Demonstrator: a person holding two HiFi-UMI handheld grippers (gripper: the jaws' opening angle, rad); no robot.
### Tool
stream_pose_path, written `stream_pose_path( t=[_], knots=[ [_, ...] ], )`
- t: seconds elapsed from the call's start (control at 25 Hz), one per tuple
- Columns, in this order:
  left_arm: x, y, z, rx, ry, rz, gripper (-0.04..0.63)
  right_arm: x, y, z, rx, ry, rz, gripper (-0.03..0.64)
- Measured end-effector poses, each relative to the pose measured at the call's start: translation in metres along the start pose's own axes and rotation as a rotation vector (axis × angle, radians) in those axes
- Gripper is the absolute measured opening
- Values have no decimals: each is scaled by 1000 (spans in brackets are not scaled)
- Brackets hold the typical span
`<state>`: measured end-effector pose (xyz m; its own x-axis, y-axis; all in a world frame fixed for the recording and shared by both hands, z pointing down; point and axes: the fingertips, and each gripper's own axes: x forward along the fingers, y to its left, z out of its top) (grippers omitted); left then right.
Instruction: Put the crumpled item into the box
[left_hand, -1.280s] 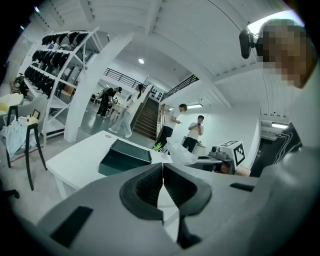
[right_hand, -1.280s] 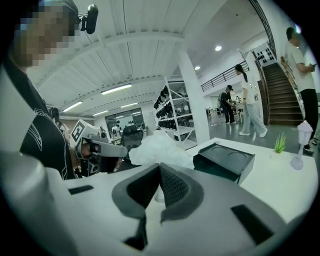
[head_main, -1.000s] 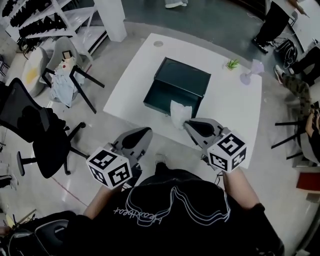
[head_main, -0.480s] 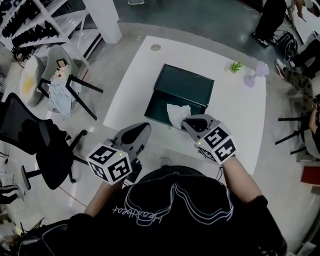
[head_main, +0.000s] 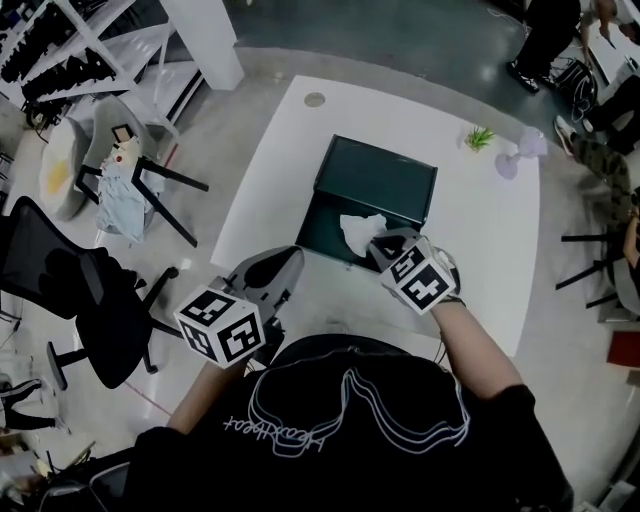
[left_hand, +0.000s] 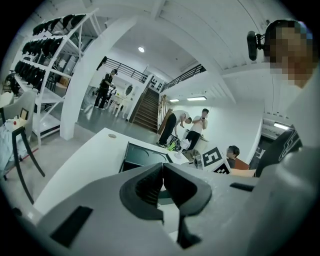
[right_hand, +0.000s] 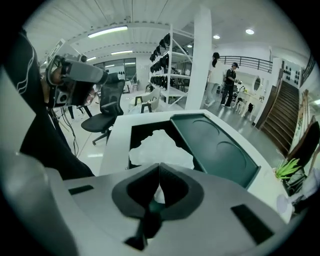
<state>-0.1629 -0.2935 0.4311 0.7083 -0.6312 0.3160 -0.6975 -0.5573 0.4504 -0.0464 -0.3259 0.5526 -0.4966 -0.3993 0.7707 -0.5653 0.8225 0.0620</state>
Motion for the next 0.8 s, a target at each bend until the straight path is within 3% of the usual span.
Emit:
stream_pose_path(
  t=[0.4,0.8],
  knots=[
    [3,18,-2,-13,7,0,6,33,-5,-17,-88,187,-19,5],
    [6,24,4,-19,-1,-18,6,41,-3,-26,-83,309,13,12]
  ],
)
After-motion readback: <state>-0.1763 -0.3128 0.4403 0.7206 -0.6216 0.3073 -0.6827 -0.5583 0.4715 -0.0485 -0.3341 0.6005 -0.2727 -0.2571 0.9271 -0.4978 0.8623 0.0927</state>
